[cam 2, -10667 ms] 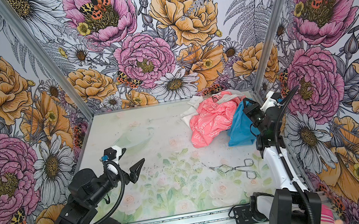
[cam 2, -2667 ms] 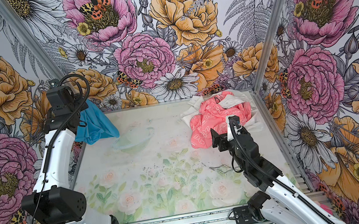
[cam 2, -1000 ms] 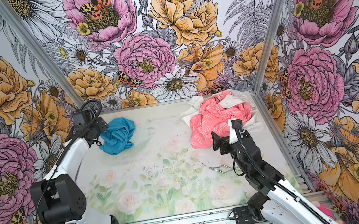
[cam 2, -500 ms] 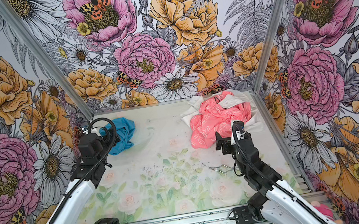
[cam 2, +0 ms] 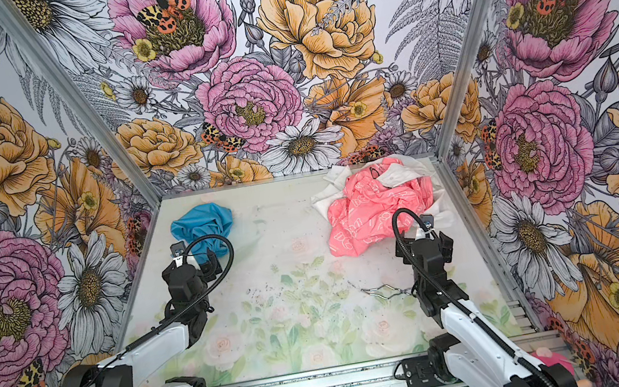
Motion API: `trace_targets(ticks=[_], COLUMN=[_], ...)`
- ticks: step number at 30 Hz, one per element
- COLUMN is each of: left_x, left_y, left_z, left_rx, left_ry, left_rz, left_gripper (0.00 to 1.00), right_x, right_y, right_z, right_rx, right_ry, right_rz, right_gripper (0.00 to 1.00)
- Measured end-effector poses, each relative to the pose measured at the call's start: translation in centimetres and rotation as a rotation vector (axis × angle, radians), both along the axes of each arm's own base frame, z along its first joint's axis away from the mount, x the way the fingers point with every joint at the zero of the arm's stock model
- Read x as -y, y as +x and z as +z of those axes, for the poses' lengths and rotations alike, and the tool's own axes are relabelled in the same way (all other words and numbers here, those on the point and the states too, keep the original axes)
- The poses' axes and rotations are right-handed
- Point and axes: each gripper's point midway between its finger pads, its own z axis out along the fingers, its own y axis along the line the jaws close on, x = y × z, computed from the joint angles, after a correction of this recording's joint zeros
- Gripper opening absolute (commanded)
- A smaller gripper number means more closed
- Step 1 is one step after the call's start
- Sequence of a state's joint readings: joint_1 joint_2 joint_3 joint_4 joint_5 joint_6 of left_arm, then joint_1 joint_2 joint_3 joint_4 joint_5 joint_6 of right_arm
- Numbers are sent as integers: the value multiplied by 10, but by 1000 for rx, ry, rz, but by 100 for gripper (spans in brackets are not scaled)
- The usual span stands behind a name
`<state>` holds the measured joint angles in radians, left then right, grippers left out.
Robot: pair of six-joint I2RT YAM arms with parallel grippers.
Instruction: Pick out a specific cloth from the pile
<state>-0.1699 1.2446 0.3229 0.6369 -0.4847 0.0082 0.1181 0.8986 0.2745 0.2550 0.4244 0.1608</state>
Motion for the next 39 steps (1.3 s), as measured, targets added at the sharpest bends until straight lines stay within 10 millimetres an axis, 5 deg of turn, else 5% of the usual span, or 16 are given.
trace_targets(ticks=[6, 13, 20, 23, 28, 39], left_x=[-17, -11, -9, -9, -9, -9], left_y=[6, 16, 39, 40, 40, 39], left_z=[-12, -41, -19, -19, -23, -27], left_rx=[59, 39, 76, 72, 55, 38], left_ry=[-15, -37, -41, -41, -41, -44], left_rz=[0, -76, -88, -89, -88, -95], left_gripper=[99, 99, 99, 99, 99, 98], right_x=[6, -4, -6, -6, -6, -3], right_y=[15, 40, 76, 84, 80, 83], right_z=[-34, -30, -8, -13, -48, -39], right_rx=[-29, 27, 57, 85, 19, 59], right_ry=[-23, -44, -14, 15, 58, 71], right_rz=[27, 108, 171, 201, 212, 191], right_gripper=[99, 100, 100, 99, 99, 99])
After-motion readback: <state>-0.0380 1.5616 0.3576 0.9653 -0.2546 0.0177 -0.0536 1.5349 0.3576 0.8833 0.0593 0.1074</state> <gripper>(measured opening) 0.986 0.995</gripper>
